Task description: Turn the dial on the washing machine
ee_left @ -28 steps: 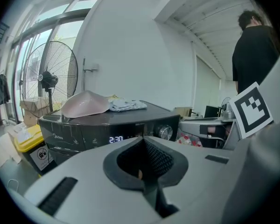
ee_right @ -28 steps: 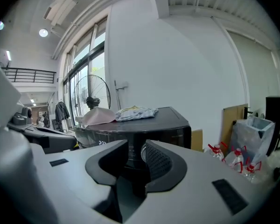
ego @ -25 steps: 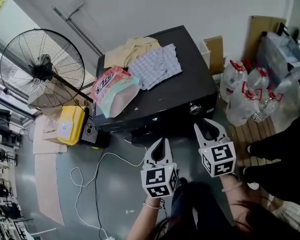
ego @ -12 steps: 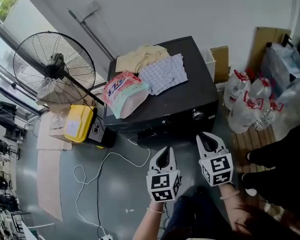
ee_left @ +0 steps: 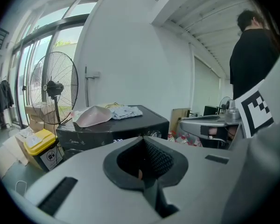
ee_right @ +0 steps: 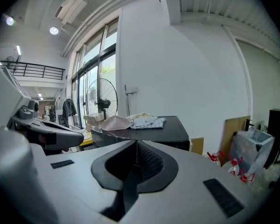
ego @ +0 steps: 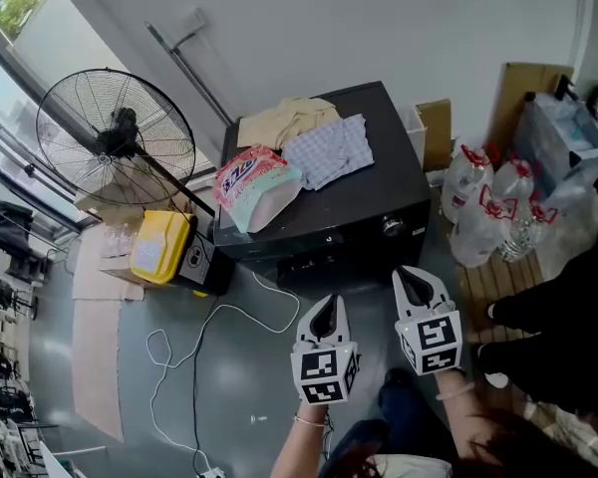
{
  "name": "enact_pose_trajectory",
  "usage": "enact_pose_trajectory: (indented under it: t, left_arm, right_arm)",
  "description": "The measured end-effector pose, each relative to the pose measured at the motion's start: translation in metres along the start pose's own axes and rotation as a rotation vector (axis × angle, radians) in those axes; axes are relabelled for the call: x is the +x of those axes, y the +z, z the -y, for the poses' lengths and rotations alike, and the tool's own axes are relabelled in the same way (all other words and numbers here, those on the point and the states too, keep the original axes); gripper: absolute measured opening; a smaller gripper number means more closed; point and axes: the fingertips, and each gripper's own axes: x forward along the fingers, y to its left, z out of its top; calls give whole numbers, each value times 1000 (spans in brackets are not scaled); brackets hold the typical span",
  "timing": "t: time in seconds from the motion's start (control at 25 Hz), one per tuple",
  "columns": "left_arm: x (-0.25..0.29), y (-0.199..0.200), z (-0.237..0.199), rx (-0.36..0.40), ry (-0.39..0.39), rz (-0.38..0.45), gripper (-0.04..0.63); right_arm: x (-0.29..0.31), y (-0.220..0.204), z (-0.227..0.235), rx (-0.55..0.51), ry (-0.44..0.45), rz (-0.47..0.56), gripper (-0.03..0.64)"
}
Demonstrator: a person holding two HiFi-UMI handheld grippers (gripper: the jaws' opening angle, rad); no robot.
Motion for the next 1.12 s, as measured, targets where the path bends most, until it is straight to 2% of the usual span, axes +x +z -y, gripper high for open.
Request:
enact_pose_trajectory:
  t: [0.36,0.68,1.12]
  left_arm:
    - [-51,19,8,15,-38,46,14]
    - [-97,41,21,38,-62,114,14]
    - [-175,68,23,40,-58,202,14]
  right_arm:
    - [-48,19,-28,-28,-15,28,28]
    - [-92,53,-55,-60,-3,94,28]
    - [-156,88,-92,-84,-7,179,27]
